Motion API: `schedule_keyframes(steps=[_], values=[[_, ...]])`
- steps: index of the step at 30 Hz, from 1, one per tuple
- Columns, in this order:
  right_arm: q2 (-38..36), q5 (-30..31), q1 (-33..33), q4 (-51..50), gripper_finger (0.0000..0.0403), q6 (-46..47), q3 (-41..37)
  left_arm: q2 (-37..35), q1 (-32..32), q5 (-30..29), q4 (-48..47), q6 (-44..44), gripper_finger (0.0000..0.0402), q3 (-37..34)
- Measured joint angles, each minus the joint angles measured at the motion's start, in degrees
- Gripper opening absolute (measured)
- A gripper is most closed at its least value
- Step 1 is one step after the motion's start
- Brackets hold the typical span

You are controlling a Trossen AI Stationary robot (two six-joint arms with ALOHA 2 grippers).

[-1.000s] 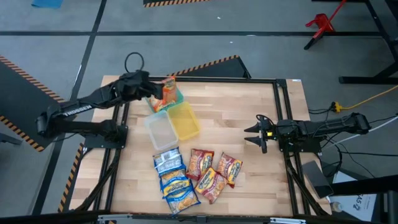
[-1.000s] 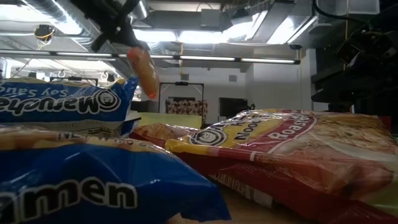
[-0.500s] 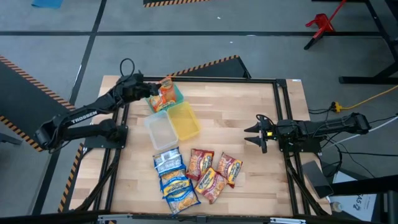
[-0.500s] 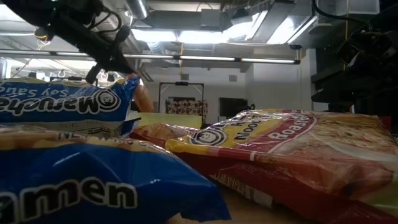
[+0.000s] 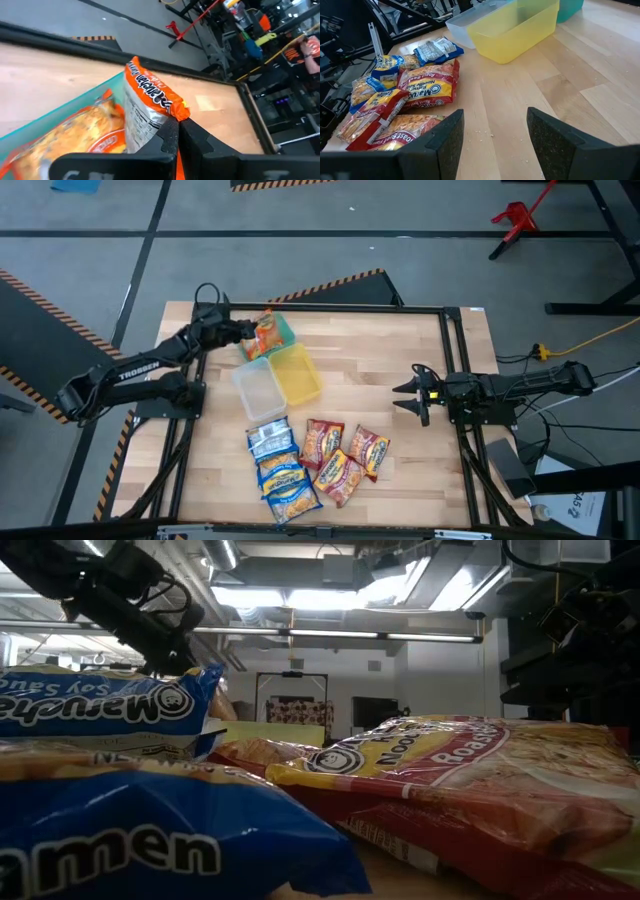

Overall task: Sort Maruchan noodles
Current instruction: Put the bottom orange noodle pack into the blue bin

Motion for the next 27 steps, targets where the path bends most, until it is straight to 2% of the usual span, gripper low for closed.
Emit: schedule_keyframes(steps=[9, 20, 27], values=[[0.0, -0.53, 0.0, -0.04, 0.0207, 0.02, 0.0, 0.0, 0.0, -4.51, -3.74, -0.24, 0.0012, -1.47], [-0.01, -2.64, 0.01, -0.38, 0.0207, 0.02, 0.02, 0.0, 0.0, -5.6, -12.56, 7.3, 0.0094, -1.47], [0.0, -3.21, 0.0, -0.48, 0.0207, 1.18, 0.02, -2.84, 0.0, -14.51, -16.6, 10.13, 0.0113, -1.47]])
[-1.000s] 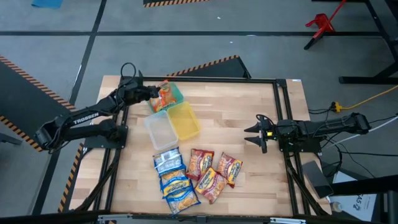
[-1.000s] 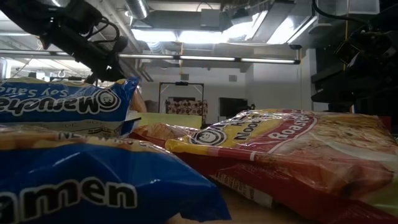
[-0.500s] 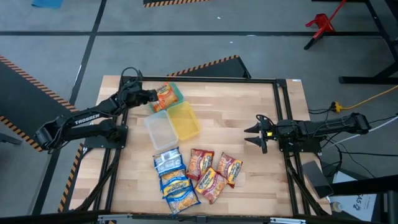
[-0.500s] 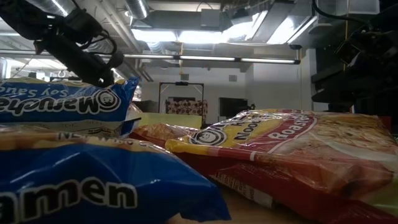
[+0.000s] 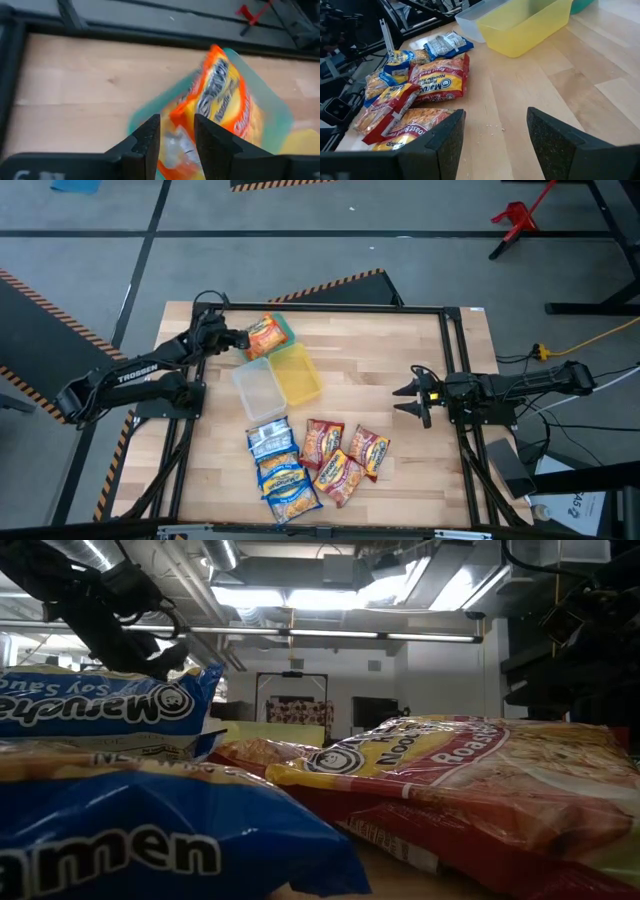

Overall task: Sort Maruchan noodles
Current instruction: Put the bottom orange noodle pack into the blue bin, then put the bottom blue noodle pack into the yellow bin

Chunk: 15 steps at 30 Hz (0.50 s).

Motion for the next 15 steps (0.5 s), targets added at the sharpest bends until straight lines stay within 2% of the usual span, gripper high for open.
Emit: schedule_keyframes(steps=[5, 8, 10, 15], values=[[0.0, 0.0, 0.02, 0.0, 0.0207, -0.04, 0.0, -3.64, 0.0, -1.56, -3.21, 1.79, 0.0113, 0.0], [0.0, 0.01, 0.02, 0.0, 0.0207, -0.04, 0.0, -6.13, -0.05, 1.45, -3.43, 2.47, 0.0111, 0.0], [0.0, 0.02, 0.02, 0.0, 0.0207, -0.04, 0.0, -8.57, -0.83, 7.44, -1.09, 5.33, 0.011, 0.01], [0.0, 0.02, 0.0, 0.0, 0.0207, -0.07, 0.0, -13.47, -6.85, 28.56, 6.78, 7.09, 0.011, 0.06]])
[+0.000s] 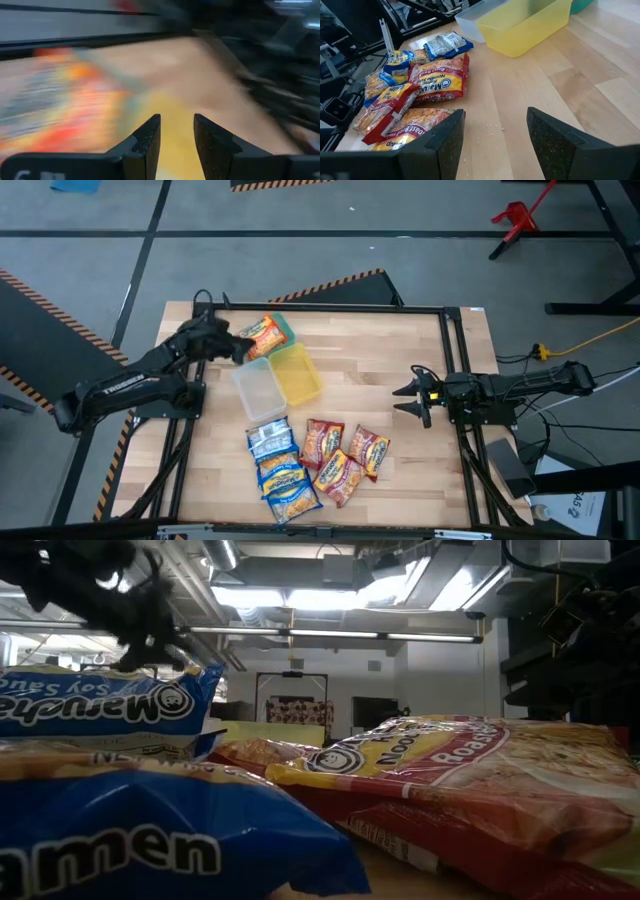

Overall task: Sort Maruchan noodles
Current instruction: Put the bottom blue noodle pack into the yellow bin

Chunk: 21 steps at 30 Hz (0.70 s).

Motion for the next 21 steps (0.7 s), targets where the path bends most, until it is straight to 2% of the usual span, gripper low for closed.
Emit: schedule_keyframes(steps=[2, 5, 9, 13, 17, 21], values=[[0.0, 0.0, 0.0, 0.0, 0.0207, -0.02, 0.0, -0.8, -4.93, 4.24, 3.12, -1.35, 0.011, 0.01], [0.0, 0.08, 0.0, 0.01, 0.0207, -0.1, 0.0, -0.6, -15.09, 3.14, 7.63, -2.56, 0.0108, -0.02], [0.0, 0.96, 0.02, 0.09, 0.0207, -0.11, 0.0, 0.77, -29.61, -4.91, 14.46, -2.24, 0.0108, 0.03], [0.0, 2.68, 0.02, 0.35, 0.0207, -0.24, 0.0, 5.66, -44.48, -15.13, 19.06, -0.93, 0.0108, 0.03], [0.0, 5.4, 0.02, 0.73, 0.0207, -1.45, 0.0, 13.91, -56.74, -24.43, 25.17, -0.81, 0.0108, 0.03], [0.0, 6.72, 0.02, 0.92, 0.0207, -1.8, 0.0, 24.57, -65.8, -33.41, 32.35, -0.75, 0.0108, 1.4]])
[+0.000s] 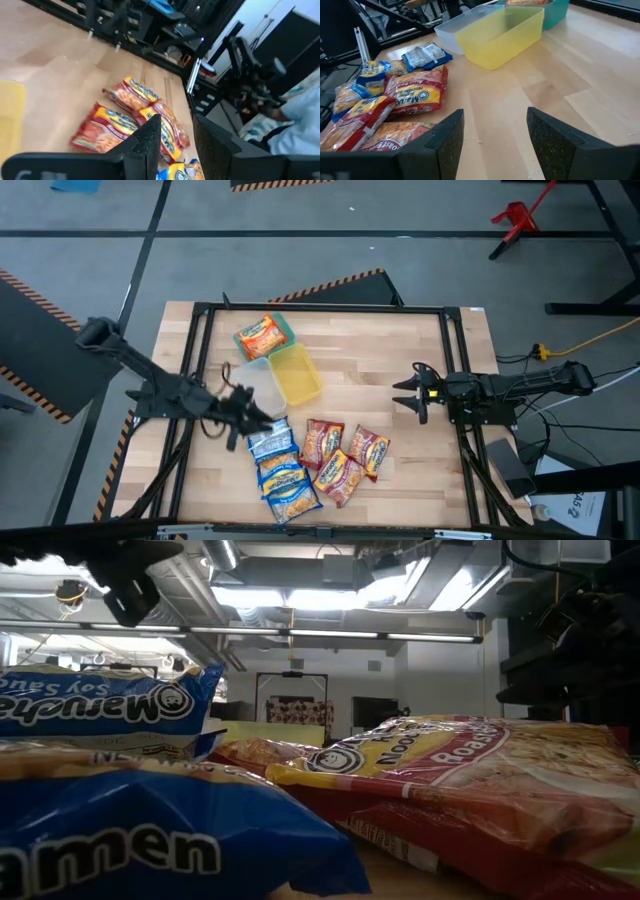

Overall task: Sort Maruchan noodles
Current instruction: Put the bottom blue noodle pack into the yellow bin

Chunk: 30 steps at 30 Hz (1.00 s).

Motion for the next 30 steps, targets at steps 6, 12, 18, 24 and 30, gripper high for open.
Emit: schedule_keyframes(steps=[6, 12, 18, 24, 30], values=[[0.0, 0.41, 0.0, 0.04, 0.0207, -0.21, 0.0, 16.33, -7.55, -6.44, -0.67, 0.3, 0.0107, 11.36], [0.0, 0.41, 0.0, 0.04, 0.0207, -0.3, 0.0, 31.05, -11.1, -6.46, -7.11, 5.09, 0.0108, 26.05], [0.0, 0.58, 0.0, 0.06, 0.0207, -1.43, 0.0, 41.98, -11.72, -2.39, -7.56, 6.26, 0.0108, 35.89], [0.0, 1.02, 0.0, 0.09, 0.0207, -1.5, 0.0, 47.1, -9.3, -8.7, -8.28, 6.84, 0.0108, 43.0], [0.0, 1.04, 0.0, 0.1, 0.0207, -2.38, 0.0, 46.85, -7.83, -3.59, -24.45, 0.59, 0.0108, 45.07]])
